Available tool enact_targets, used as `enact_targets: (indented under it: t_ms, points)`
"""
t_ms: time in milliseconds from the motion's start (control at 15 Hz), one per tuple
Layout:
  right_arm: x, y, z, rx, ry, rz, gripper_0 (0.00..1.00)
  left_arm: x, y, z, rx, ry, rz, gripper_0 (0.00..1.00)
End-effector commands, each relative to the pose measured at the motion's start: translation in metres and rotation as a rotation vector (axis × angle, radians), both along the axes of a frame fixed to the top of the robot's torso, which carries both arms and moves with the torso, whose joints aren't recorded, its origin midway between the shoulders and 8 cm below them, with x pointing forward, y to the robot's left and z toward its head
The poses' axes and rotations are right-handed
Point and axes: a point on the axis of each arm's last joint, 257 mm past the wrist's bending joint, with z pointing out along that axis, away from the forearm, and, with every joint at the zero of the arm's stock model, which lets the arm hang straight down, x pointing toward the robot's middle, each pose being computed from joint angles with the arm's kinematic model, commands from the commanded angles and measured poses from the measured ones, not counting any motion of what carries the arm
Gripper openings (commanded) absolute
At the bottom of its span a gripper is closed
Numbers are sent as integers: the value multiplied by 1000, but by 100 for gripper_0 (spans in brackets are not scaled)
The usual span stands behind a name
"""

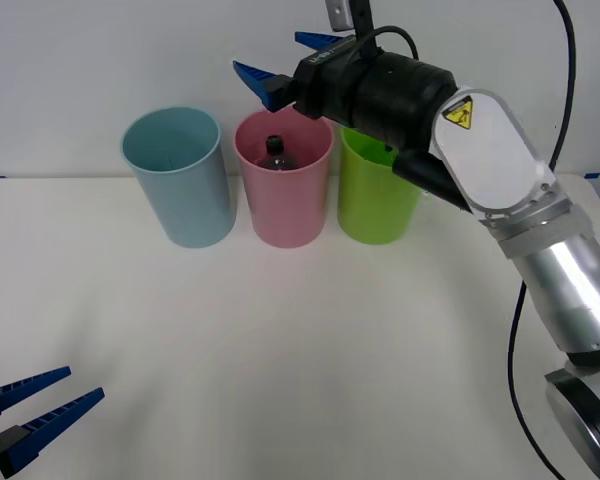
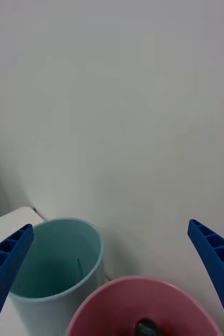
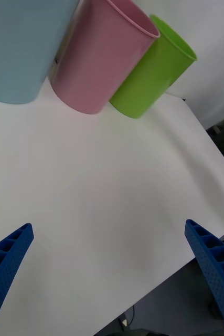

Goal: Put cans in the blue bin and PET bottles in the pink bin and trash in the green bin.

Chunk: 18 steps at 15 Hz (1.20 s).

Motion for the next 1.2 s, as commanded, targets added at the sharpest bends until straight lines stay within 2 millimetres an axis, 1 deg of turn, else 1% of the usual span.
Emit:
enact_targets:
  t_ms: [67,133,267,333,467,600,667,733,867,933,1067,1133,1200]
  points:
    - [-40,-18,-5,-4,9,79,100,0,0,0,0,0,0,100]
    - [-57,-30,-12,-10,14,100,100,0,0,0,0,0,0,100]
    - [-83,-45,-24,-8,16,152,100,0,0,0,0,0,0,100]
    - [-96,-56,-34,-10,12,185,100,0,0,0,0,0,0,100]
    - [-109,-73,-50,-38,0,219,100,0,0,0,0,0,0,100]
    - [-122,-96,-68,-58,1,236,100,0,0,0,0,0,0,100]
    - [-127,-105,-80,-67,13,239,100,0,0,0,0,0,0,100]
    - [-134,-119,-96,-91,27,238,100,0,0,0,0,0,0,100]
    - [-146,-136,-120,-121,68,246,100,0,0,0,0,0,0,100]
    - [-154,-144,-138,-148,98,250,100,0,0,0,0,0,0,100]
    - [-165,-156,-161,-185,143,252,100,0,0,0,0,0,0,100]
    - [-170,-163,-177,-212,171,248,100,0,0,0,0,0,0,100]
    - [-173,-166,-186,-218,189,242,100,0,0,0,0,0,0,100]
